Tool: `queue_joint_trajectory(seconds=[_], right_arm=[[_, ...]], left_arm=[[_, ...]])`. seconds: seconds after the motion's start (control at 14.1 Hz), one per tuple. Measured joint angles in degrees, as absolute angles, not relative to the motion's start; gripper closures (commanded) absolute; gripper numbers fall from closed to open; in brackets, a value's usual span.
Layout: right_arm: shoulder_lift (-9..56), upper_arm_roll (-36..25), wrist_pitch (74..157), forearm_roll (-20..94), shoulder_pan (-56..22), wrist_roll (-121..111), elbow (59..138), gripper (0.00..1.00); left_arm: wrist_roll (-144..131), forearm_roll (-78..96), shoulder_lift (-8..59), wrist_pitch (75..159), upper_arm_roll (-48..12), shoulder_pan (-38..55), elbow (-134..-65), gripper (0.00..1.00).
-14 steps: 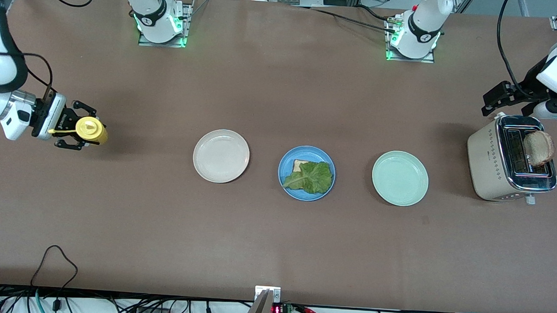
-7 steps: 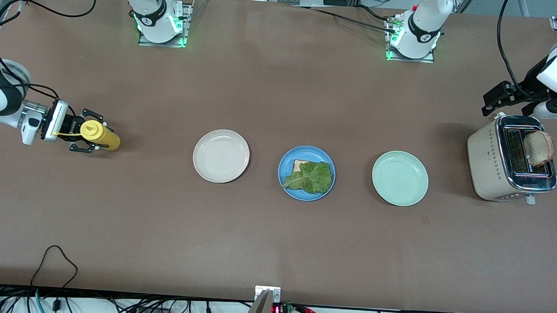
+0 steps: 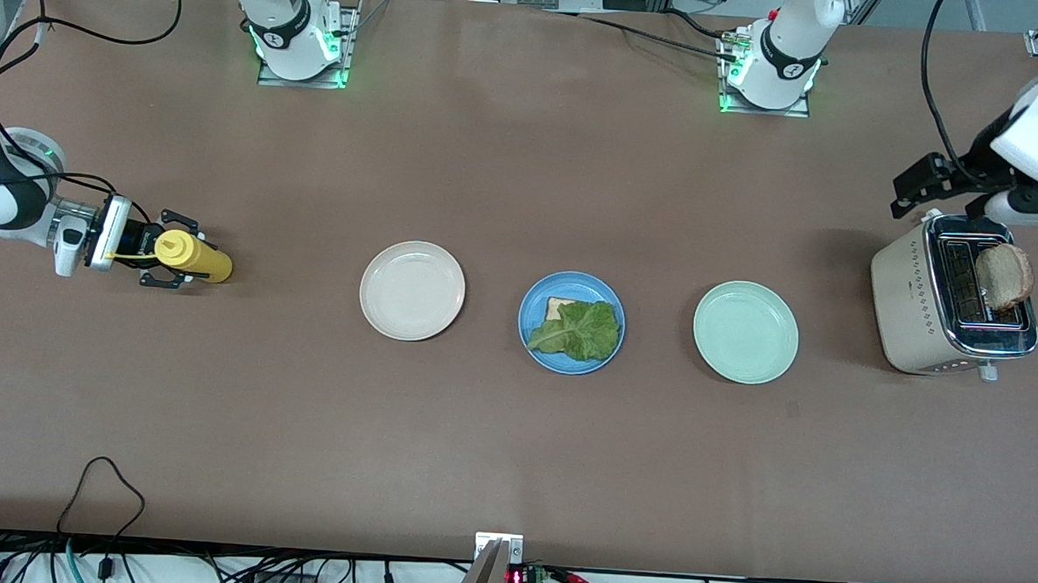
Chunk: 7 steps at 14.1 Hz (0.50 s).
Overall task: Make sandwich in blue plate with both arms
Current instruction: 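Return the bottle with the right gripper and set it down, then release the bottle with the right gripper while the left gripper grasps bread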
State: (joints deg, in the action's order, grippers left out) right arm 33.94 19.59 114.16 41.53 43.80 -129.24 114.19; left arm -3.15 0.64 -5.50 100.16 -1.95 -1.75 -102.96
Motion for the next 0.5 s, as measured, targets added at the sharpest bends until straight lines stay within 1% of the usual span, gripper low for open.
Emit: queue_joint_trajectory(seconds=[0.07, 0.14, 0.21, 0.5], right_arm=[[33.98, 19.64, 114.13, 41.53, 43.83, -129.24, 114.14, 0.36], [33.98, 19.69, 114.12, 41.55, 43.86, -129.24, 114.12, 0.02], [33.99, 19.71, 114.10, 41.58, 43.89, -129.24, 114.10, 0.00], [34.03, 19.74, 113.70, 41.94, 44.04, -129.23, 114.04, 0.00]], left_arm=[[-3.17, 0.62, -3.53, 100.15, -1.69, -2.93, -101.85, 0.00], [-3.02, 0.58, -1.25, 100.15, -1.45, -4.93, -100.72, 0.00], [-2.24, 0.53, 1.11, 100.16, -1.28, -7.88, -99.58, 0.00], [8.75, 0.54, 10.89, 100.25, -0.62, -21.64, -93.66, 0.00]])
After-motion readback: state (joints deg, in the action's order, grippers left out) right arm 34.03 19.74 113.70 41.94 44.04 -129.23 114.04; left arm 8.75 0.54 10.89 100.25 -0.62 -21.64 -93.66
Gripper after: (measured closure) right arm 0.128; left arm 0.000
